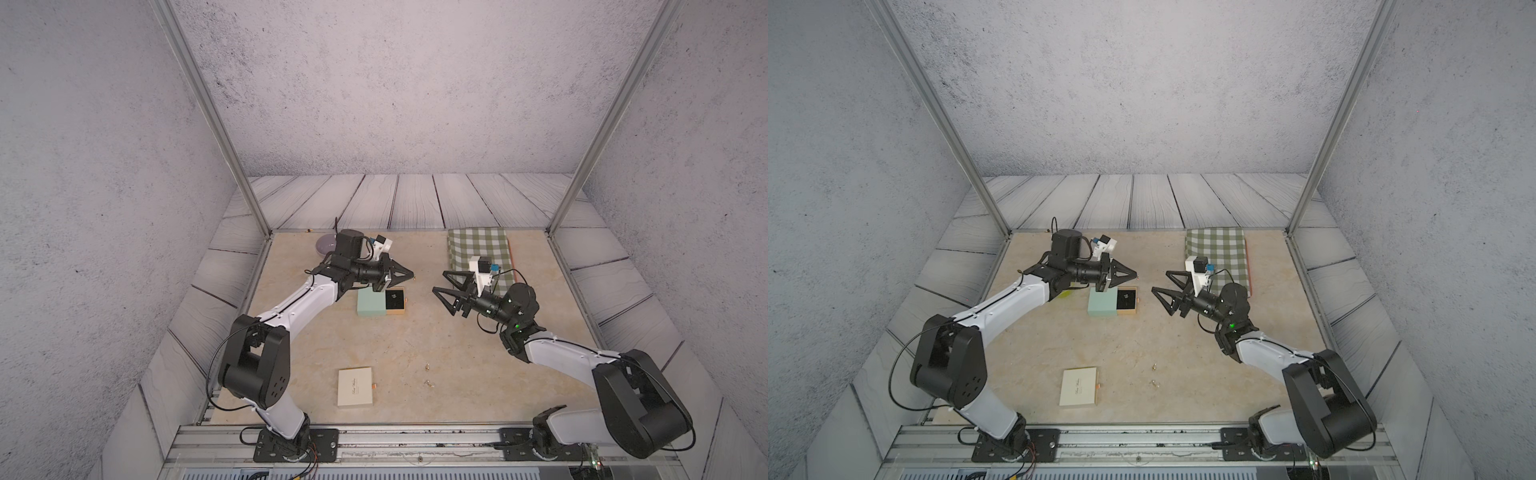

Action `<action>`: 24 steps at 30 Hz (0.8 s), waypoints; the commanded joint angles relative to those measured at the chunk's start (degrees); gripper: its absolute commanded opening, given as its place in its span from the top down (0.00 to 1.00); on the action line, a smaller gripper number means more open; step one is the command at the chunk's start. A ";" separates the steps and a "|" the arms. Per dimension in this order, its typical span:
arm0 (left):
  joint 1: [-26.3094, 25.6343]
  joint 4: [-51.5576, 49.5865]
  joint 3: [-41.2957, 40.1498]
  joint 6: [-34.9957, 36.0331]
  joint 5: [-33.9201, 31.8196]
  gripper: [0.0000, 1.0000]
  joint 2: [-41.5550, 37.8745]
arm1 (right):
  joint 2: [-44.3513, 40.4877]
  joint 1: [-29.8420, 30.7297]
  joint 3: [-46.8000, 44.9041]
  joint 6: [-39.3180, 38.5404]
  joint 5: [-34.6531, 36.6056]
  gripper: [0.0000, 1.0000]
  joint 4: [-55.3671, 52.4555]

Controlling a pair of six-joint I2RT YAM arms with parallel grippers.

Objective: Place the earrings into the drawer-style jewelry box
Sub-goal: Pick up the earring from the center of the board.

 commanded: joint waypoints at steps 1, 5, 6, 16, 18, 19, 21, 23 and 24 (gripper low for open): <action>0.42 8.73 -1.77 -4.17 5.59 1.00 -1.36 | 3.58 -0.15 1.08 3.42 -3.78 0.30 12.28; 0.51 16.01 -3.63 -8.48 6.54 1.00 -1.23 | 7.86 0.01 3.78 7.69 -7.61 0.31 14.54; 0.51 17.20 -3.93 -9.32 6.69 1.00 -1.23 | 8.75 0.01 4.23 8.62 -7.73 0.31 15.27; 0.50 23.65 -6.49 -13.55 6.92 1.00 -2.24 | 15.76 2.27 9.75 11.52 -9.03 0.29 17.51; 0.51 25.51 -7.20 -14.99 6.77 1.00 -2.12 | 16.49 2.62 10.62 11.35 -9.26 0.30 17.55; 0.48 26.33 -7.44 -15.69 6.78 1.00 -2.07 | 16.84 2.93 10.92 11.27 -9.31 0.32 17.55; 0.51 27.37 -7.87 -16.52 6.78 1.00 -2.02 | 17.28 3.15 11.35 11.16 -9.39 0.34 17.54; 0.51 27.58 -7.97 -16.62 6.70 1.00 -2.07 | 17.55 3.35 11.67 11.11 -9.43 0.36 17.55; 0.48 27.68 -8.09 -16.75 6.70 1.00 -2.18 | 17.72 3.36 11.70 11.11 -9.32 0.37 17.52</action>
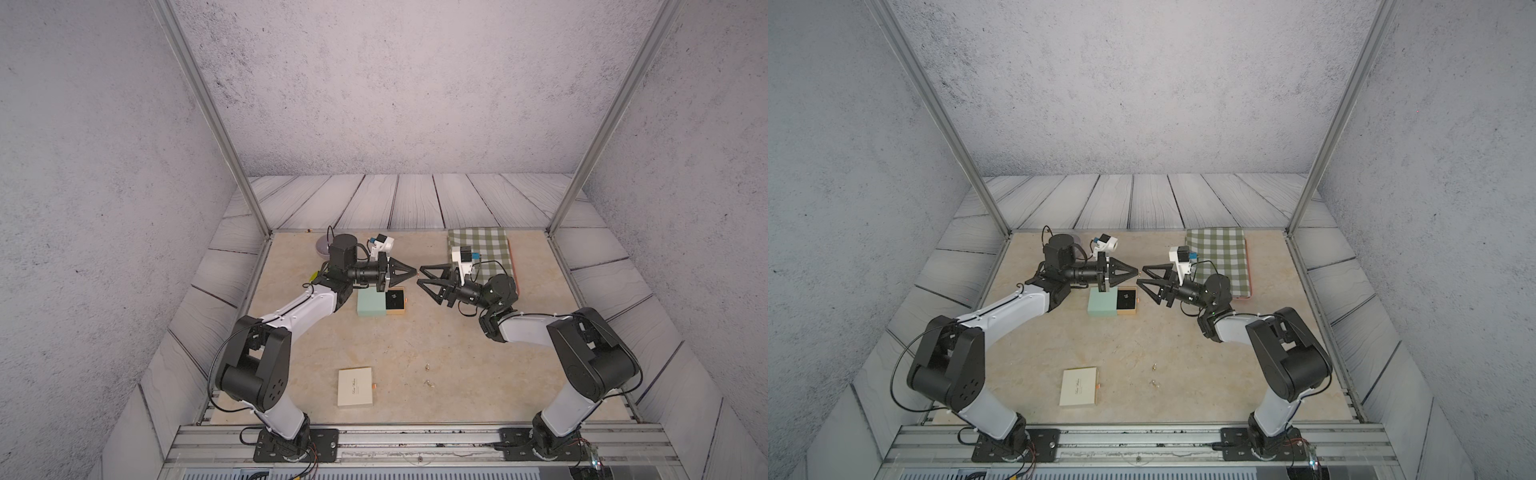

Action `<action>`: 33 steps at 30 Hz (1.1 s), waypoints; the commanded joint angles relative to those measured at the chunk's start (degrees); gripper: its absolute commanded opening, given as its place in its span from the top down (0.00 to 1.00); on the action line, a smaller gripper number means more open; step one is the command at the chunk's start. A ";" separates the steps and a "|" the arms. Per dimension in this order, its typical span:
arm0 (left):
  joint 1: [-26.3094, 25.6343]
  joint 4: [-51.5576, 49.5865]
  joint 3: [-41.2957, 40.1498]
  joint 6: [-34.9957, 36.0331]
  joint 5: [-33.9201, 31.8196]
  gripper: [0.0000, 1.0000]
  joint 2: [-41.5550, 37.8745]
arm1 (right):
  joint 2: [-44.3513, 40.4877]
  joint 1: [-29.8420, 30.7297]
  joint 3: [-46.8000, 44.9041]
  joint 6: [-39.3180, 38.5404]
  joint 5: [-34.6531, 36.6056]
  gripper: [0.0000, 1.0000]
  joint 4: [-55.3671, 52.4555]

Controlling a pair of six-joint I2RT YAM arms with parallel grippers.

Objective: Place the earrings into the drawer-style jewelry box
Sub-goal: Pick up the earring from the center of the board.

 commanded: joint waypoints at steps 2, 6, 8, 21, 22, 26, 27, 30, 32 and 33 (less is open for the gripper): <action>0.32 3.27 -0.46 -1.21 0.51 1.00 -1.58 | 0.76 0.21 1.38 0.10 -1.03 0.39 1.91; 0.34 3.39 -0.61 -1.25 0.43 1.00 -1.85 | 1.53 0.28 2.10 0.85 -1.12 0.46 1.88; 0.28 3.32 -0.68 -1.28 0.33 1.00 -2.06 | 1.94 0.26 2.66 1.49 -1.55 0.50 1.88; 0.35 3.30 -1.25 -1.27 0.01 1.00 -2.24 | 1.92 0.61 2.98 2.47 -2.05 0.66 1.88; 0.33 3.33 -1.29 -1.22 0.01 1.00 -2.22 | 1.91 0.53 3.07 2.55 -1.96 0.67 1.90; 0.35 3.29 -1.59 -1.21 -0.10 1.00 -2.20 | 2.06 0.52 3.39 3.16 -1.87 0.73 1.86; 0.35 3.35 -1.66 -1.18 -0.12 1.00 -2.24 | 2.08 0.56 3.50 3.45 -1.78 0.74 1.90; 0.35 3.09 -1.73 -0.87 -0.19 1.00 -2.12 | 2.41 0.60 3.57 4.54 -0.67 0.79 1.92; 0.35 2.92 -1.76 -0.90 -0.26 1.00 -1.94 | 2.52 0.56 3.72 5.33 -0.47 0.80 1.87; 0.35 2.96 -1.77 -0.93 -0.32 1.00 -1.86 | 2.61 0.57 3.86 5.75 -0.43 0.82 1.90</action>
